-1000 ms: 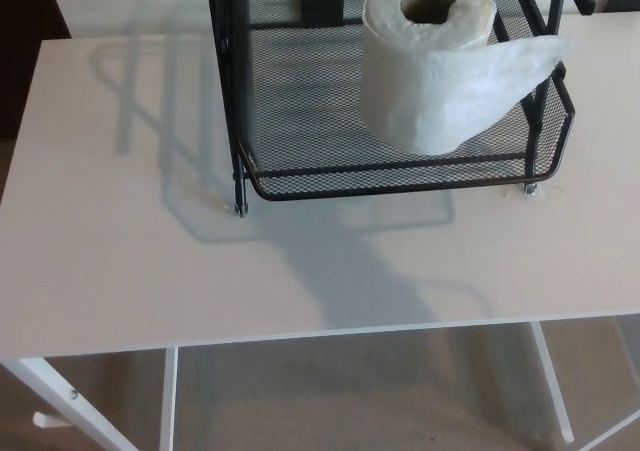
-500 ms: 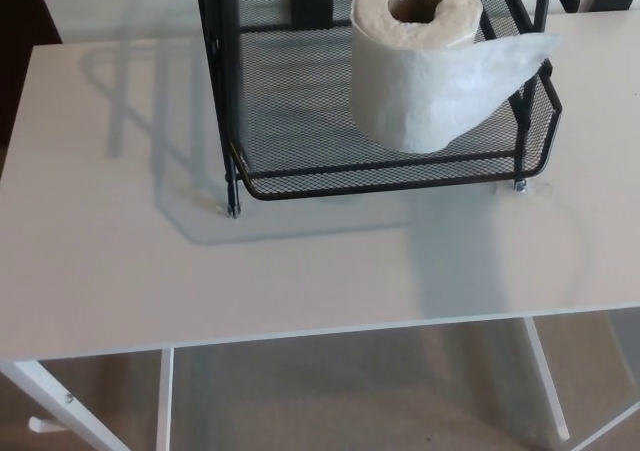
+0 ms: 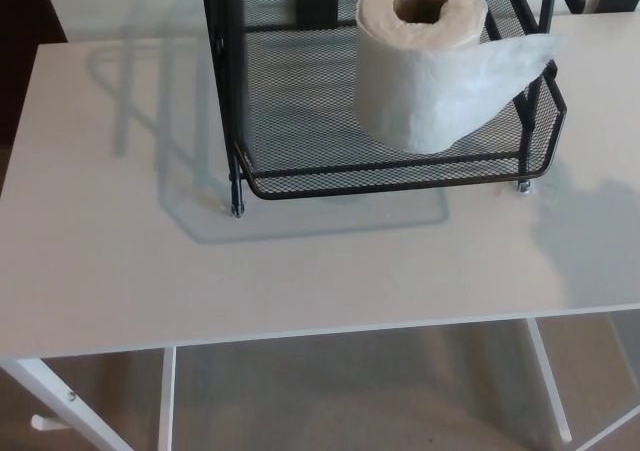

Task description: The robot walks towards a desk on which a file tray is kept in the middle and a toilet paper roll is kept on its right. The robot uses its right hand to hook on finger in the gap of the roll and grabs it, lifts it and places it on the tray.

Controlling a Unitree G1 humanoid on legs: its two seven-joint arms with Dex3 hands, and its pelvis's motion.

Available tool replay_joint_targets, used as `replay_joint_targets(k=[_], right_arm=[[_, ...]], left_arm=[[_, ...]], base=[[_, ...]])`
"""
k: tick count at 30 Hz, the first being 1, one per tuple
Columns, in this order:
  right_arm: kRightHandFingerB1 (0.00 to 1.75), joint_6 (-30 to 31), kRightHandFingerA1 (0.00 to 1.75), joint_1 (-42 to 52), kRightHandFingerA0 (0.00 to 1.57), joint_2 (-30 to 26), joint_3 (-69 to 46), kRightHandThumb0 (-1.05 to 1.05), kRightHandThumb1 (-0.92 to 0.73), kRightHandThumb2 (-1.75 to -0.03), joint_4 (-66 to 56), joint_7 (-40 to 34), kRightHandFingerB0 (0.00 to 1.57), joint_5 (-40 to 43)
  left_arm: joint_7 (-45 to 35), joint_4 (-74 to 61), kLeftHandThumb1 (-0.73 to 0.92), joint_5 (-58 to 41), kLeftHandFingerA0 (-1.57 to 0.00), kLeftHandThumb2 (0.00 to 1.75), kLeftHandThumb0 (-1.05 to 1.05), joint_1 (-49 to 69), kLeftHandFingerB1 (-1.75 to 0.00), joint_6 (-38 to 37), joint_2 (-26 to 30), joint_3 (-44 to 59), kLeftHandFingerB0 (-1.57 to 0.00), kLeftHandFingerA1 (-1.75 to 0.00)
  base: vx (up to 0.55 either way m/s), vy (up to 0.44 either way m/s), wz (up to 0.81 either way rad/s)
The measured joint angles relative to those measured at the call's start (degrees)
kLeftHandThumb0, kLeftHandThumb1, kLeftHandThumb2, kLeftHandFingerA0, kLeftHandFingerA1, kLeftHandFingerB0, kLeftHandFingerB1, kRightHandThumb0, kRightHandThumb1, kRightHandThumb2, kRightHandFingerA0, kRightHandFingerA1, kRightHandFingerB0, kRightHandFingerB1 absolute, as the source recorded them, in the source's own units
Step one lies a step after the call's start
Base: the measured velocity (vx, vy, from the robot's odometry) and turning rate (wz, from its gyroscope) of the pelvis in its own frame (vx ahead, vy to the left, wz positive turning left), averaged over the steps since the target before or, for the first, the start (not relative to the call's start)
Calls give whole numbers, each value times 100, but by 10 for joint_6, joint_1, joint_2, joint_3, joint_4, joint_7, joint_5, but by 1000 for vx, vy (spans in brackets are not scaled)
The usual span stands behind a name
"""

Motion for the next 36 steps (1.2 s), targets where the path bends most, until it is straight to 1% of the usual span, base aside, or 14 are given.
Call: replay_joint_targets(k=[1,3,7,8,9,10,11,15,21,22,26,27,28,36], right_arm=[[31,0,132,11,37,4,-11,-32,-68,-59,3,-3,27,2],[34,0,132,43,37,19,-43,-31,-68,-59,15,-14,26,9],[31,0,114,91,41,48,-101,-39,-65,-59,36,-37,27,22],[30,0,75,105,24,59,-116,-33,-67,-61,42,-44,22,24],[49,0,66,116,30,68,-129,-20,-52,-97,47,-50,10,25],[32,0,80,127,28,79,-142,-25,-70,-60,53,-57,22,27],[28,0,111,138,52,88,-154,-40,-79,-63,60,-64,7,29],[32,0,68,189,34,127,-176,-36,-80,-66,82,-95,19,30],[36,-2,53,285,70,185,-160,-26,-55,-57,94,-148,40,15],[34,-2,57,298,52,189,-152,-34,-59,-58,100,-157,38,12],[34,-3,54,333,49,197,-124,-30,-60,-58,120,-185,35,-1],[33,-4,47,351,21,200,-107,-43,-78,-63,132,-203,26,-7],[50,-5,52,360,1,204,-102,-32,-63,-112,141,-213,0,-8],[50,-5,52,373,1,239,-103,-32,-63,-112,209,-272,0,1]], left_arm=[[0,0,84,0,-42,65,-70,0,-40,0,0,0,-31,-51],[0,0,84,0,-44,65,-69,-1,-40,0,0,0,-32,-52],[0,0,85,0,-45,65,-69,-3,-41,0,-1,0,-32,-52],[0,0,85,0,-45,65,-69,-3,-41,0,-1,0,-32,-52],[0,0,85,0,-43,65,-69,-3,-41,0,-1,0,-31,-51],[0,0,84,0,-43,65,-70,-3,-40,0,-1,0,-31,-50],[0,0,85,0,-42,65,-68,-4,-40,0,-1,0,-30,-50],[0,0,86,-1,-44,66,-68,-5,-40,0,-1,0,-32,-49],[0,0,86,-1,-45,65,-70,-5,-41,0,-1,1,-34,-51],[0,0,86,-1,-46,66,-71,-5,-41,0,-1,1,-33,-51],[0,0,88,-1,-43,66,-72,-5,-41,0,-1,1,-31,-51],[0,0,88,-1,-43,66,-73,-4,-40,0,-1,1,-31,-50],[0,0,88,-1,-42,66,-72,-5,-41,0,-1,1,-30,-52],[0,0,88,-1,-39,66,-73,-5,-40,0,-1,2,-28,-52]], base=[[0,0,0],[0,0,0],[0,0,0],[0,0,0],[0,0,0],[0,0,0],[0,0,0],[0,0,0],[0,0,0],[0,0,0],[0,0,0],[0,0,0],[0,0,0],[0,0,0]])
